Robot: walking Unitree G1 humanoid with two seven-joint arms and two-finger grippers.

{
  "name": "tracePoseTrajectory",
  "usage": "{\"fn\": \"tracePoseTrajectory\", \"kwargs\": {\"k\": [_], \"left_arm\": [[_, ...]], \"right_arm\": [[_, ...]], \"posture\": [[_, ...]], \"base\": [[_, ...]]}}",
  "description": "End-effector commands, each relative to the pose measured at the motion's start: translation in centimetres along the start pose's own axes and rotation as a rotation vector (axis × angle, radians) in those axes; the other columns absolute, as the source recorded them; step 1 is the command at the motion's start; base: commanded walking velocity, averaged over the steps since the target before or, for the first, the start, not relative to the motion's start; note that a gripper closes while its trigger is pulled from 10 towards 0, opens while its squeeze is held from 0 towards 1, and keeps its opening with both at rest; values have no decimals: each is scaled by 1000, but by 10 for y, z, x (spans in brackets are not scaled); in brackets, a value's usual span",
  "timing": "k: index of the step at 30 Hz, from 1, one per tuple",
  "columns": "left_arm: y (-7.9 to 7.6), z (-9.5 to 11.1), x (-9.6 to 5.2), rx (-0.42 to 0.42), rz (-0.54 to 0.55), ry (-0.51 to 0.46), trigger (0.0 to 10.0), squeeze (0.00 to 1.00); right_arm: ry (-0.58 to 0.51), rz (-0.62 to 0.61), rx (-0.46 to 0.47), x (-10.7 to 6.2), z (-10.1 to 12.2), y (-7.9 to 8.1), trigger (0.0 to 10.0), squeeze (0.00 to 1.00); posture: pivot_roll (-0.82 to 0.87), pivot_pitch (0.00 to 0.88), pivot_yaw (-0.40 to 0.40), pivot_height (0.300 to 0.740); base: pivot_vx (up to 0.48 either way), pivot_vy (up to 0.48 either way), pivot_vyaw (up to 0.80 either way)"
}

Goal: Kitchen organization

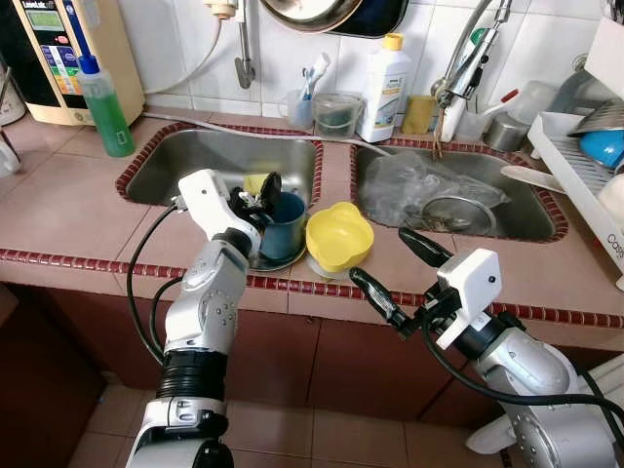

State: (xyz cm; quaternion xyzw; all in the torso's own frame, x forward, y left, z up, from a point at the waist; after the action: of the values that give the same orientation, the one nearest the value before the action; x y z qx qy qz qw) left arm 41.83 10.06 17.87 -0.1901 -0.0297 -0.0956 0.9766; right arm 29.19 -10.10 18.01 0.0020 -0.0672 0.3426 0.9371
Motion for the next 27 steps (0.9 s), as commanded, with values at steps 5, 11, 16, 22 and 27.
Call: {"fn": "tracePoseTrajectory", "kwargs": {"k": [5,11,16,22,27], "left_arm": [[-12,6,5,24,-45,-18,0,0],[-13,5,5,41,-52,-13,0,0],[-15,-3,5,91,-54,25,10000,0],[-16,-7,5,122,-52,32,10000,0],[-18,-1,4,120,-64,-6,0,0]], "right_arm": [[-17,-6,-14,1,7,-1,10000,0],[-17,-9,-15,1,6,0,10000,0],[-14,-10,-16,1,6,0,10000,0],[-15,-13,-17,1,6,0,10000,0],[-21,-17,-18,2,7,0,10000,0]], "posture": [[-184,0,8,740],[-184,0,13,740],[-187,0,18,740],[-186,0,20,740],[-184,0,22,740]], "base": [[0,0,0],[0,0,0],[0,0,0],[0,0,0],[0,0,0]]}}
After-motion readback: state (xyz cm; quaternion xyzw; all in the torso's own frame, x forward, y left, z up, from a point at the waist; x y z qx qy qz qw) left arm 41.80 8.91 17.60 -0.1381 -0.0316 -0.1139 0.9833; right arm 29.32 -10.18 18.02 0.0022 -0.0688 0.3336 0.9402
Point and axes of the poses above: a point about 5 cm out from each wrist's last joint towards the gripper, its own x axis pointing out of the wrist towards the gripper, its own z axis along the axis of the wrist's last joint, y = z × x, the point moved 6 cm from there along x, pointing out of the wrist towards the gripper, and after that the axes turned 9 degrees about x, right-handed, at the moved point
